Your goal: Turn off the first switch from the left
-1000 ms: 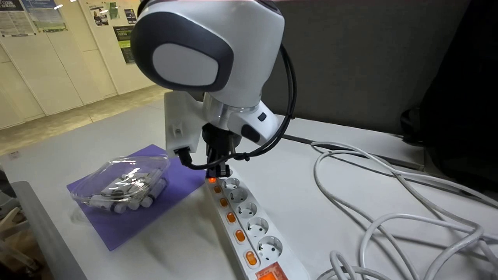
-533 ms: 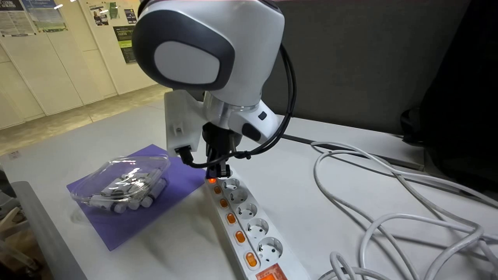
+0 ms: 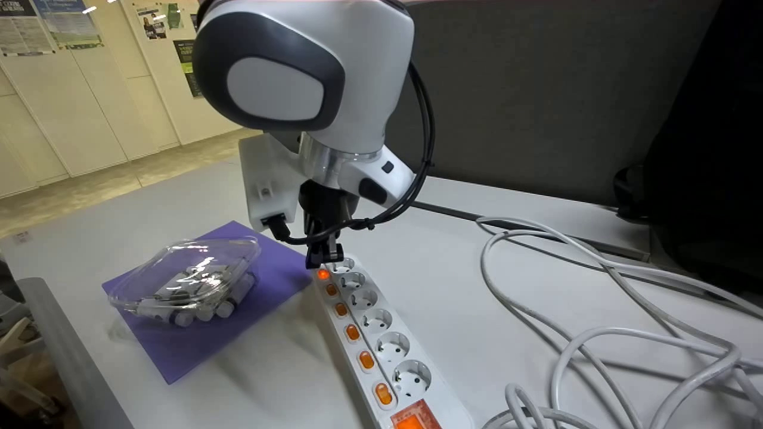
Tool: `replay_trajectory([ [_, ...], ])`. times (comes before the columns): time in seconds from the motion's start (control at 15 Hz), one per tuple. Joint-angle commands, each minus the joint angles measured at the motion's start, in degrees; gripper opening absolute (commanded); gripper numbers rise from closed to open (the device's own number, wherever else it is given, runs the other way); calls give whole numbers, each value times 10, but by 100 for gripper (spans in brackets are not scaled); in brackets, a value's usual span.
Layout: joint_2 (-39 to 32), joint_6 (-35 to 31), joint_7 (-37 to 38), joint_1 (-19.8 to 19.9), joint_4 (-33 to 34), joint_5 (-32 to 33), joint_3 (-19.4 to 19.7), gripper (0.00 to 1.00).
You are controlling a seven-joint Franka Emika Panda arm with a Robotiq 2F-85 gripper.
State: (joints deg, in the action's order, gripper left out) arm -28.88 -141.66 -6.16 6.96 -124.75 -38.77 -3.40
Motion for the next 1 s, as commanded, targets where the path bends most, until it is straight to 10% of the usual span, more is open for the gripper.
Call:
replay_trajectory([
  [0.0, 29, 12, 15, -7, -13, 13, -1, 0],
  [0.93, 15, 30, 29, -8, -9, 143, 19, 1],
])
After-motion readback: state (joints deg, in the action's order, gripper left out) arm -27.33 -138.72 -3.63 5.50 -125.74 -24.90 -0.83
